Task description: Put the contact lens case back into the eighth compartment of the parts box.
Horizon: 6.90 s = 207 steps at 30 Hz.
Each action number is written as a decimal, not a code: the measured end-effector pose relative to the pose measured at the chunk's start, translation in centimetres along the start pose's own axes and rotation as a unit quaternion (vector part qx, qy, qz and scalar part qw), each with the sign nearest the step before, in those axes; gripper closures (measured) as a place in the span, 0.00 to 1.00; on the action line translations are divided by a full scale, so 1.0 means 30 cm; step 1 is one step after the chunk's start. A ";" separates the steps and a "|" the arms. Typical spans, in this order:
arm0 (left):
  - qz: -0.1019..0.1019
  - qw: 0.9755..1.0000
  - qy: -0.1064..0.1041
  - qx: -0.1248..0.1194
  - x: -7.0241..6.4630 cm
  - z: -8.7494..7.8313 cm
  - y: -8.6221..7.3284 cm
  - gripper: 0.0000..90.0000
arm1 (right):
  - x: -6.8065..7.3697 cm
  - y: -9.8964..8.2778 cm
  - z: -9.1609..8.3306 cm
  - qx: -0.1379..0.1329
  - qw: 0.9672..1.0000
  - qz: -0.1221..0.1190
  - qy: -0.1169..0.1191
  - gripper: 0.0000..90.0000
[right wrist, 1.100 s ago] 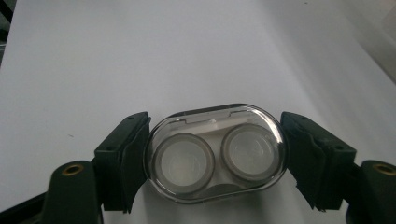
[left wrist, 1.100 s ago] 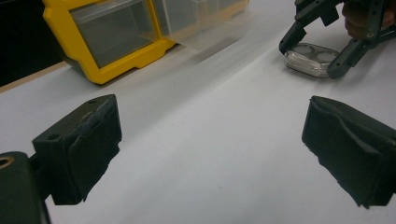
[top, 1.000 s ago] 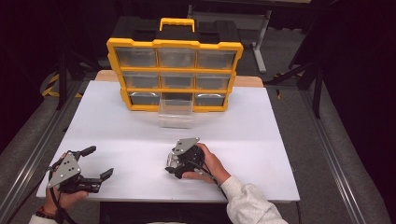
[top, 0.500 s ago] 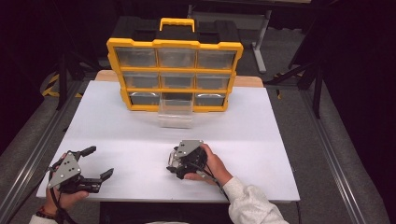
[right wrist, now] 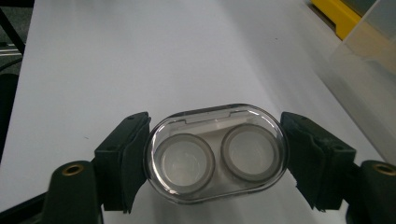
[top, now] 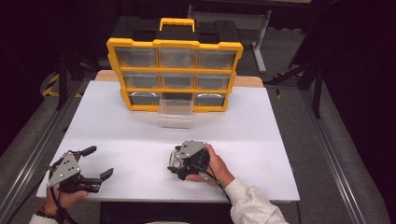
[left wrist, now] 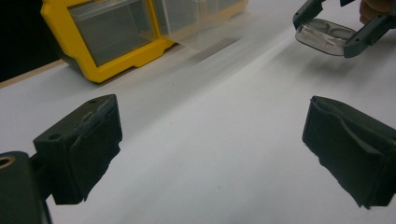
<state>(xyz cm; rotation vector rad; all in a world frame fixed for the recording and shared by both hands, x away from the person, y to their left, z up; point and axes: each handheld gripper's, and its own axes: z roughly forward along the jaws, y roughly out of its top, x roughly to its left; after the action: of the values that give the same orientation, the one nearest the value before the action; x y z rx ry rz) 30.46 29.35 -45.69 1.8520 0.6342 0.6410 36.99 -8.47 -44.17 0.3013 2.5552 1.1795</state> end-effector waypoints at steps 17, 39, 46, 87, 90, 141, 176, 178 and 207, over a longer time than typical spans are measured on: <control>0.002 1.000 -0.001 0.002 -0.001 0.009 0.000 0.07 | 0.007 0.022 -0.068 -0.030 0.999 -0.013 -0.031 0.31; 0.010 1.000 0.004 -0.001 -0.001 -0.002 0.003 0.07 | -0.057 0.046 -0.175 -0.070 0.992 -0.006 -0.101 0.31; 0.009 1.000 0.005 0.000 0.000 -0.001 0.003 0.07 | -0.101 0.064 -0.204 -0.081 0.989 -0.003 -0.126 0.31; 0.006 1.000 -0.006 0.000 -0.003 0.010 0.002 0.07 | -0.401 0.203 -0.076 -0.054 0.976 0.056 -0.206 0.31; 0.006 1.000 -0.007 0.001 -0.005 0.010 0.002 0.08 | -0.411 0.208 -0.055 -0.052 0.974 0.059 -0.212 0.30; 0.002 1.000 -0.006 -0.002 0.001 0.011 0.005 0.07 | -0.424 0.166 0.075 -0.030 0.961 0.114 -0.251 0.30; 0.005 1.000 -0.002 0.002 -0.002 0.023 0.007 0.08 | -0.419 0.194 -0.030 -0.069 0.959 0.091 -0.259 0.30; 0.003 1.000 -0.005 0.000 -0.001 0.023 0.005 0.08 | -0.412 0.200 -0.043 -0.080 0.958 0.088 -0.261 0.30; 0.006 1.000 -0.011 0.003 -0.005 0.024 0.007 0.09 | -0.366 0.203 -0.150 -0.117 0.954 0.075 -0.267 0.30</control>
<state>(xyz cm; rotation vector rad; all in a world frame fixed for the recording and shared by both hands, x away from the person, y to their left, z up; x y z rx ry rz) 30.87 28.70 -45.76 1.8672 0.6125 0.6265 45.95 -11.20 -34.66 0.6648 1.9360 1.2340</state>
